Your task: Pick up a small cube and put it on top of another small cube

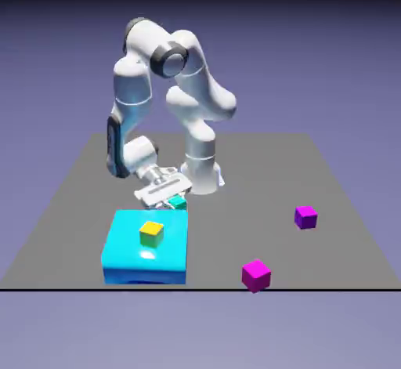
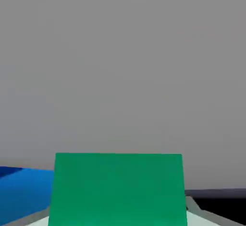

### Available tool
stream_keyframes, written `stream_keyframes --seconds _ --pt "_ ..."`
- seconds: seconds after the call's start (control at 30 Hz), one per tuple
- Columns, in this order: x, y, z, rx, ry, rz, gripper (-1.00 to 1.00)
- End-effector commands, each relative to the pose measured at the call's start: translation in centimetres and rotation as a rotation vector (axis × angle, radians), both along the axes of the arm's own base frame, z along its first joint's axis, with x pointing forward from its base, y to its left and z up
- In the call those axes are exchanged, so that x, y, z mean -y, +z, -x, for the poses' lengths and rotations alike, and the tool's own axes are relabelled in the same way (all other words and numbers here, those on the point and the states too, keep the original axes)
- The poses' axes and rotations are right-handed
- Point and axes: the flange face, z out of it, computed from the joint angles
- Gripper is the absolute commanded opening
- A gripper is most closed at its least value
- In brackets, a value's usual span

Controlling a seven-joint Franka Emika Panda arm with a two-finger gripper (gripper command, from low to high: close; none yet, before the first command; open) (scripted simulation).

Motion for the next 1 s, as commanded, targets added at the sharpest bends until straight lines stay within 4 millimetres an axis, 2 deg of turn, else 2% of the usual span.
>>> stream_keyframes --seconds 0.0,0.23,0.37,0.53,0.67,0.8,0.97 --pt "0.2 0.5 0.4 -0.003 0.017 -0.004 -1.00" --pt "-6.6 0.6 -5.7 -0.083 0.634 0.009 -1.00" --pt "-11.0 1.0 -9.0 -0.088 0.806 0.065 -1.00" --pt "-16.2 1.7 -11.8 -0.067 0.824 0.100 -1.00" --pt "-20.7 2.4 -13.1 -0.049 0.819 0.112 -1.00" --pt "-25.4 3.2 -13.4 -0.033 0.815 0.112 -1.00" --pt "-31.2 4.4 -12.3 -0.021 0.810 0.098 -1.00"
